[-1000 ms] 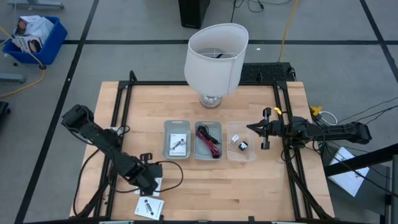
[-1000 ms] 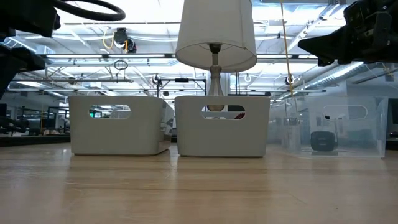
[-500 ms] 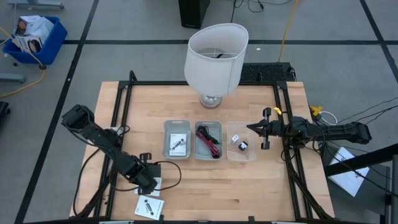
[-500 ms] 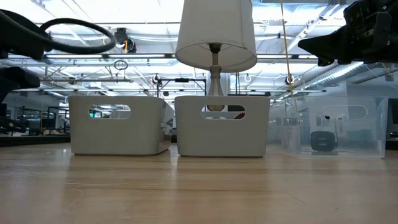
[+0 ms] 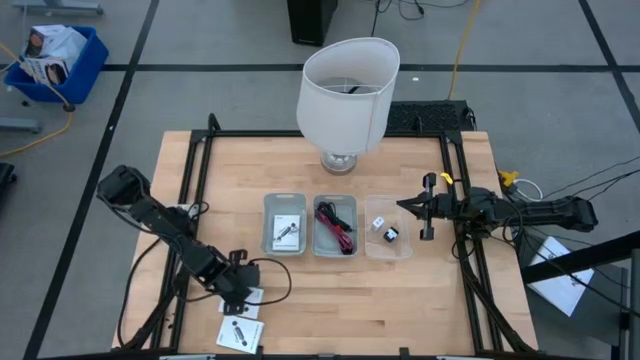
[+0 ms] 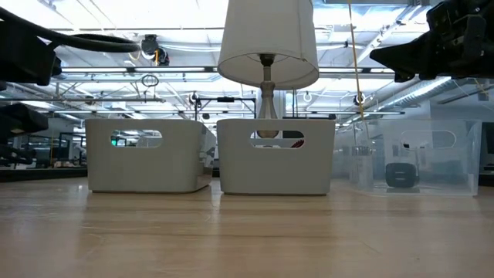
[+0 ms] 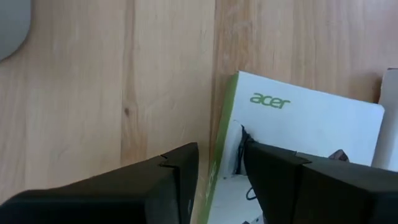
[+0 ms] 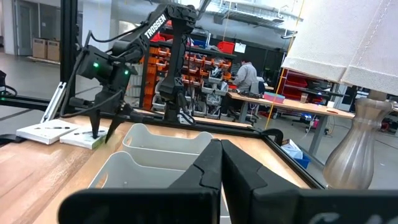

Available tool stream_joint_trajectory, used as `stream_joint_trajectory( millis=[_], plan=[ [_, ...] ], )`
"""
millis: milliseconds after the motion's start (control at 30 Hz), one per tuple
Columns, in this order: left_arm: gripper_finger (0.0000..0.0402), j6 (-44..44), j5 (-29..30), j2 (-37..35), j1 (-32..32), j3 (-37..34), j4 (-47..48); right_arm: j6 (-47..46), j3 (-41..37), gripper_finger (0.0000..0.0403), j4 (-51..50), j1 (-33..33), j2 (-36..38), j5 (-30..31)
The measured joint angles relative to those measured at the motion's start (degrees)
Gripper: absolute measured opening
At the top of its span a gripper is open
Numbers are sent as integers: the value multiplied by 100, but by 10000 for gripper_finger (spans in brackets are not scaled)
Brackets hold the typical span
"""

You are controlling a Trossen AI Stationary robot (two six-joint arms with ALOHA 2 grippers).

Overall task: Pick and place items into bin
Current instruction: Put the top card reader box into the left gray bin

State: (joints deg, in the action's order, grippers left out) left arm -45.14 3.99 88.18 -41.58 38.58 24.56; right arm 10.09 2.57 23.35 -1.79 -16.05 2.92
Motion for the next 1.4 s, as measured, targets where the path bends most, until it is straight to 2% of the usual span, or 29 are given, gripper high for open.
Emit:
stream_joint_trajectory(
  millis=[100, 233, 367, 633, 733, 867, 967, 1067, 1200, 1300, 1400],
  plan=[
    [103, 334, -21, 6, -44, 5, -5, 0, 0, 0, 0, 0, 0, 0],
    [21, 911, 137, -7, -60, 127, 104, 0, 2, 0, 1, 0, 2, 0],
    [13, 1221, 406, 17, 51, 417, 642, 0, 0, 0, 0, -1, 2, 1],
    [5, 1970, 980, 20, 412, 1824, 3089, 0, 0, 0, -1, -1, 2, 2],
    [5, 2481, 1515, 15, 580, 2481, 3872, 0, 0, 0, -1, -1, 2, 2],
    [4, 3218, 2757, 7, 920, 3347, 4953, 0, 0, 0, -1, 0, 2, 2],
    [5, 3759, 3561, 4, 1355, 3860, 5407, 0, 2, 0, -1, -1, 2, 2],
    [4, 4695, 3910, 0, 1882, 4180, 5462, -71, 1, 0, -1, 0, 2, 2],
    [7, 6501, 3971, 0, 2624, 4209, 5024, -192, 2, 0, 29, -1, 1, 2],
    [10, 7675, 3943, 0, 3056, 4139, 4484, -192, 2, 0, 40, -1, 0, 2],
    [5, 8648, 3565, 31, 3346, 4138, 4088, -195, 2, 0, 42, 0, 1, 2]
  ],
)
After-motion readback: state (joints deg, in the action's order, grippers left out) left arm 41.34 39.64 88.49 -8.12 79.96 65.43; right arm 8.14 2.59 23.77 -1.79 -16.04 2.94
